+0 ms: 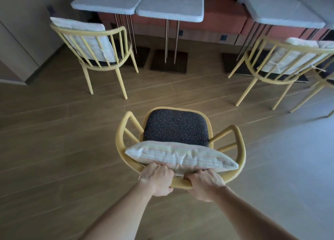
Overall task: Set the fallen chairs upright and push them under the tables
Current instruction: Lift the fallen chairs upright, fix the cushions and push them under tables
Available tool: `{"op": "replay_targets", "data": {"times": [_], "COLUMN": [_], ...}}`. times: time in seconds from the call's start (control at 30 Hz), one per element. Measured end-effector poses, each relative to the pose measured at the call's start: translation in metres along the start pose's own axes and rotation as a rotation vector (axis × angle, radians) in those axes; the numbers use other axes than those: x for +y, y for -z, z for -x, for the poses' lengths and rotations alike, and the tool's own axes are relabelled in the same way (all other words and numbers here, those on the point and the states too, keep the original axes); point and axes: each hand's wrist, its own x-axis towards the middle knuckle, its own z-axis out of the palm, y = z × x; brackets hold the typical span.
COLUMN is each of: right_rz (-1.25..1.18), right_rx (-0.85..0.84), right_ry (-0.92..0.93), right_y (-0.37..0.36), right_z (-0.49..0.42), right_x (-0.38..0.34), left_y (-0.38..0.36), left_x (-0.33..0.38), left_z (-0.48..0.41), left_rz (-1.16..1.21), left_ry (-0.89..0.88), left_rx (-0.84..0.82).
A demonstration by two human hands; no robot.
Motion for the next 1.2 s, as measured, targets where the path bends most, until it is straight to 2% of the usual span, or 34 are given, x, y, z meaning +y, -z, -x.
{"op": "replay_targets", "data": {"times": [0.7,1.2], "right_rz": [0.045,-0.005], "right_rx": [0.092,0.111], "right_ry": [0.115,0.077], "right_y": [0.182,0.309], "right_z": [-0.285,-0.506], "right_x": [0.145,0.205], "left_y": [0.131,0.213], "left_x": [-0.204,-0.397], "left_z": [-0.257,-0.43], "left_rz": [0.077,0.032], "left_ry": [0.097,0.042], "left_rx": [-0.029,-0.005]}}
